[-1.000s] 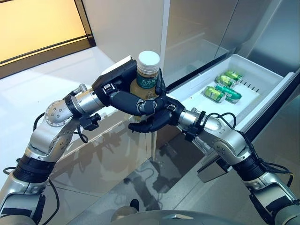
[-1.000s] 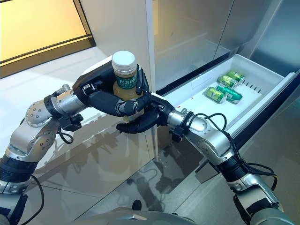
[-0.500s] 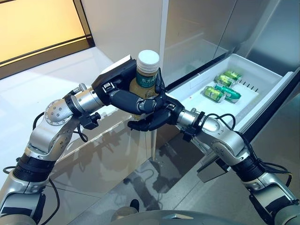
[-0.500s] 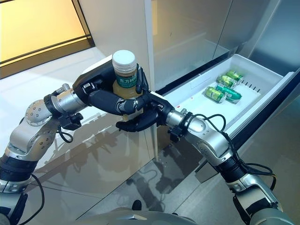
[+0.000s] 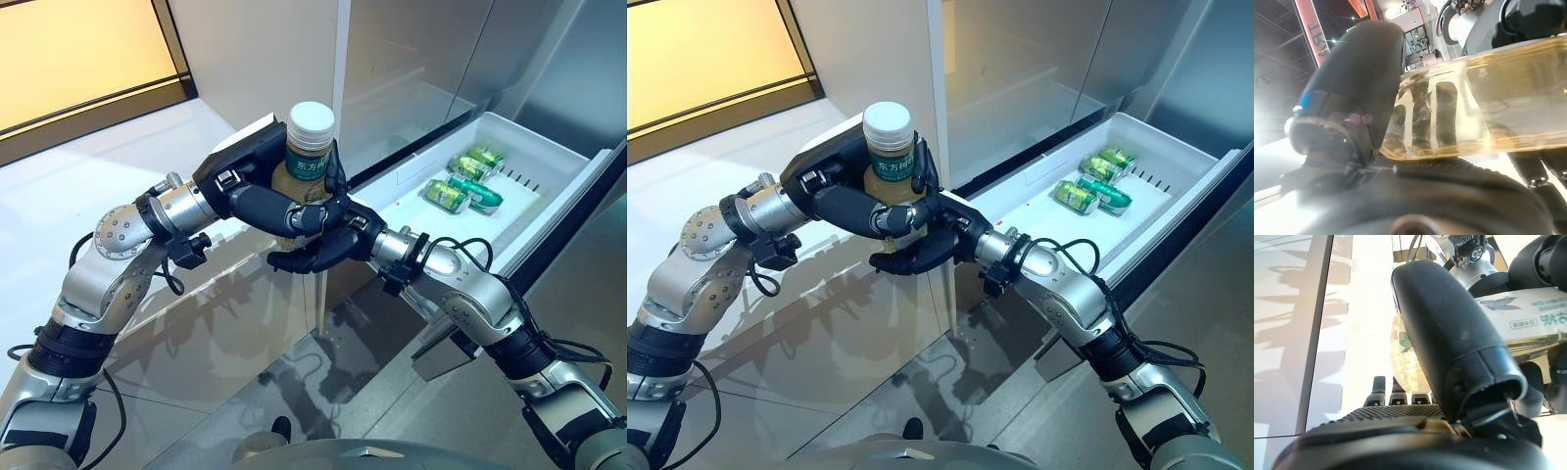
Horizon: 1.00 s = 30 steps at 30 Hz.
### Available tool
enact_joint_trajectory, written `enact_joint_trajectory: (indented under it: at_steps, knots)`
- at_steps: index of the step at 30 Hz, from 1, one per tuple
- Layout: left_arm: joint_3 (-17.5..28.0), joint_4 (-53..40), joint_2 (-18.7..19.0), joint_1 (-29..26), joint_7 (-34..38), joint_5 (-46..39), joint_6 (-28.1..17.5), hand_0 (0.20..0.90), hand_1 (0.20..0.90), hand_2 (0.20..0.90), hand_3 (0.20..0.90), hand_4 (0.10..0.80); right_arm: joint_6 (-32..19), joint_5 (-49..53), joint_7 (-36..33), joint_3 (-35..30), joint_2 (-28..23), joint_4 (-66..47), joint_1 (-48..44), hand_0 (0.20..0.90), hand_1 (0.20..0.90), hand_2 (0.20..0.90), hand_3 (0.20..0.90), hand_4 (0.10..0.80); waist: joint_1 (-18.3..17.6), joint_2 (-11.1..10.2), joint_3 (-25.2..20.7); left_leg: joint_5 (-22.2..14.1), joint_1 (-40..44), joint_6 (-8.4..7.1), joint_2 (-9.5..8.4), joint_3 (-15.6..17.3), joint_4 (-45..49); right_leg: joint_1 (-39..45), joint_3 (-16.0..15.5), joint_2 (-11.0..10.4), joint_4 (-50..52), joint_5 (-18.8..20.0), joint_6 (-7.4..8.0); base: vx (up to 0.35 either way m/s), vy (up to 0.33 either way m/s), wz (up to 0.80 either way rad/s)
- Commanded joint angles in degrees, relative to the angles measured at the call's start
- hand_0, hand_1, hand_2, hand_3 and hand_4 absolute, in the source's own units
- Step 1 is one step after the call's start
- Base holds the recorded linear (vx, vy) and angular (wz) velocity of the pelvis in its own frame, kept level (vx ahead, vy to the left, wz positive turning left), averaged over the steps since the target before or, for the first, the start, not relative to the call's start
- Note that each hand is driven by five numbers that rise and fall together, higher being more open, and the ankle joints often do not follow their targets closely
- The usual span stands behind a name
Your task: Put drinks into fridge and close the fridge
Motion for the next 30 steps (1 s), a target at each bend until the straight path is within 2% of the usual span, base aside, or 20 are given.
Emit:
enact_joint_trajectory:
  at_steps: [1, 13, 15, 16, 30]
  knots:
    - [-3.78, -6.04, -4.58, -3.78, -6.71, -10.54, -2.63, 0.300, 0.300, 0.300, 0.200, 0.100, -11.24, 4.34, -5.45, -5.31, 4.40, -1.85, -14.52, 0.300, 0.300, 0.300, 0.200, 0.100, 0.20, -0.17, -7.11, -4.23, 0.78, 4.63, -4.44, 1.67, 0.05, -3.44, 2.82, -0.75, 0.75, 4.17, 2.01, 0.000, 0.000, 0.00]
    - [-3.72, -6.37, -4.52, -3.53, -6.73, -10.03, -2.57, 0.300, 0.300, 0.300, 0.200, 0.100, -10.80, 4.09, -5.26, -5.46, 4.41, -2.17, -13.90, 0.300, 0.300, 0.300, 0.200, 0.100, 0.18, -0.15, -7.13, -4.22, 0.69, 4.70, -4.50, 1.60, 0.05, -3.59, 2.72, -0.77, 0.79, 4.21, 2.00, 0.000, 0.000, 0.00]
    - [-3.60, -6.22, -4.39, -3.46, -6.55, -9.79, -2.80, 0.568, 0.568, 0.568, 0.513, 0.413, -10.93, 4.18, -5.02, -5.52, 4.29, -1.89, -13.75, 0.300, 0.300, 0.300, 0.200, 0.100, 0.18, -0.15, -7.18, -4.24, 0.70, 4.68, -4.46, 1.71, 0.05, -3.55, 2.66, -0.79, 0.76, 4.21, 2.01, 0.000, 0.000, 0.00]
    - [-3.47, -5.91, -4.27, -3.44, -6.67, -9.63, -3.22, 0.900, 0.900, 0.900, 0.900, 0.800, -11.15, 4.17, -4.84, -5.54, 4.18, -1.73, -13.65, 0.300, 0.300, 0.300, 0.200, 0.100, 0.20, -0.18, -7.16, -4.23, 0.69, 4.69, -4.47, 1.72, 0.05, -3.52, 2.66, -0.79, 0.72, 4.21, 2.01, 0.000, 0.000, 0.00]
    - [0.94, -4.98, -2.44, -1.35, -6.17, -9.95, -5.55, 0.900, 0.900, 0.900, 0.900, 0.800, -11.50, 4.47, -4.68, -7.70, 3.18, -2.09, -12.63, 0.300, 0.300, 0.300, 0.200, 0.100, 0.55, -0.25, -7.38, -4.10, 0.45, 4.57, -4.39, 1.62, 0.05, -3.64, 2.57, -0.74, 0.67, 4.21, 1.98, 0.000, 0.000, 0.00]
